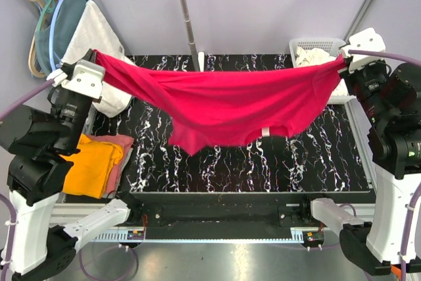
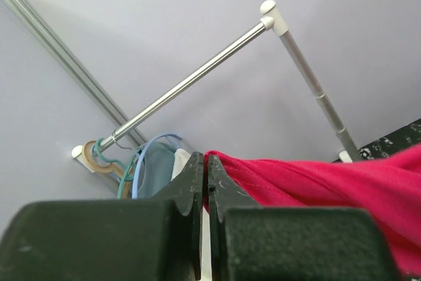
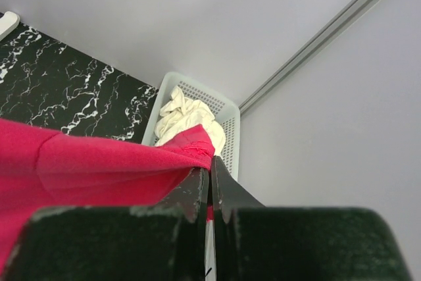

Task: Fold and stack the t-shirts
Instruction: Flatten the tshirt out

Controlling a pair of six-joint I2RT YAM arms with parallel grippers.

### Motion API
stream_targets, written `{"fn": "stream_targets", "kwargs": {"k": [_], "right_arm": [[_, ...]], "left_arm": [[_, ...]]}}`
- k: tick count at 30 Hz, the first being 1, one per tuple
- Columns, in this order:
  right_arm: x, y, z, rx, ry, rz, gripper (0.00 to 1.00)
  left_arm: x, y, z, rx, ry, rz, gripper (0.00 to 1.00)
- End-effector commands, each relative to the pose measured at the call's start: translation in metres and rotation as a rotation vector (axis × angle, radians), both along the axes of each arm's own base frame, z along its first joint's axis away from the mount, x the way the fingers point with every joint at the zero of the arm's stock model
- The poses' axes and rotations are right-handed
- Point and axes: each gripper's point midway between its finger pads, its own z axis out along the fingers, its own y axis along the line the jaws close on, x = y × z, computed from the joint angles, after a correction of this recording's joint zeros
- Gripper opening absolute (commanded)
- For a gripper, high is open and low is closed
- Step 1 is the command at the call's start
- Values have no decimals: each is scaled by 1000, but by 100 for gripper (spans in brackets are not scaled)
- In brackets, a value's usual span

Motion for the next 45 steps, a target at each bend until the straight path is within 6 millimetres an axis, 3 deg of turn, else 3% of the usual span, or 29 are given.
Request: {"fn": "stream_targets", "kwargs": {"k": [1, 5, 6, 8, 9, 10, 11, 12, 13, 14, 15, 16, 17, 19, 20, 25, 26, 32, 38, 45], "right_arm": [[25, 3, -19, 30, 72, -3, 0], [66, 1, -63, 3, 156, -22, 0], [77, 2, -74, -2, 173, -25, 0], [99, 2, -100, -12, 211, -30, 0], [115, 2, -120, -18, 259, -38, 0], [124, 3, -140, -23, 303, -38, 0], [135, 2, -152, -22, 322, -41, 0], [149, 5, -178, -27, 381, -34, 1], [156, 5, -199, -30, 424, -34, 8], [165, 8, -211, -31, 443, -28, 21], [175, 9, -237, -34, 501, -25, 55], [179, 9, -252, -24, 531, -29, 70], [184, 11, -261, -16, 544, -24, 83], [189, 17, -291, 12, 607, -13, 100], [188, 23, -294, 25, 614, 16, 100], [158, 46, -314, 52, 693, 84, 100], [148, 65, -314, 59, 710, 149, 100], [81, 138, -342, -15, 857, 340, 99], [56, 160, -353, 11, 906, 396, 95], [-6, 223, -394, -66, 1065, 566, 88]], "left_arm": [[29, -25, -27, 38, 89, -40, 0], [67, -43, -59, 106, 142, -8, 0], [85, -53, -83, 142, 190, -1, 0], [105, -62, -98, 166, 195, 13, 0], [123, -73, -128, 207, 249, 13, 0], [132, -79, -135, 204, 238, 11, 0], [147, -90, -168, 242, 290, 5, 0], [155, -95, -181, 252, 306, 0, 0], [163, -101, -187, 245, 296, -8, 0], [175, -110, -218, 268, 352, -14, 0], [181, -115, -230, 274, 370, -19, 0], [187, -120, -239, 273, 378, -24, 0], [197, -127, -265, 293, 428, -30, 0], [209, -137, -292, 301, 473, -42, 0], [212, -142, -309, 318, 503, -49, 0], [218, -149, -335, 350, 532, -59, 0], [219, -150, -340, 355, 539, -58, 0], [226, -147, -343, 361, 519, -22, 0], [215, -141, -339, 333, 523, -22, 0], [213, -134, -354, 390, 513, -2, 0]]}}
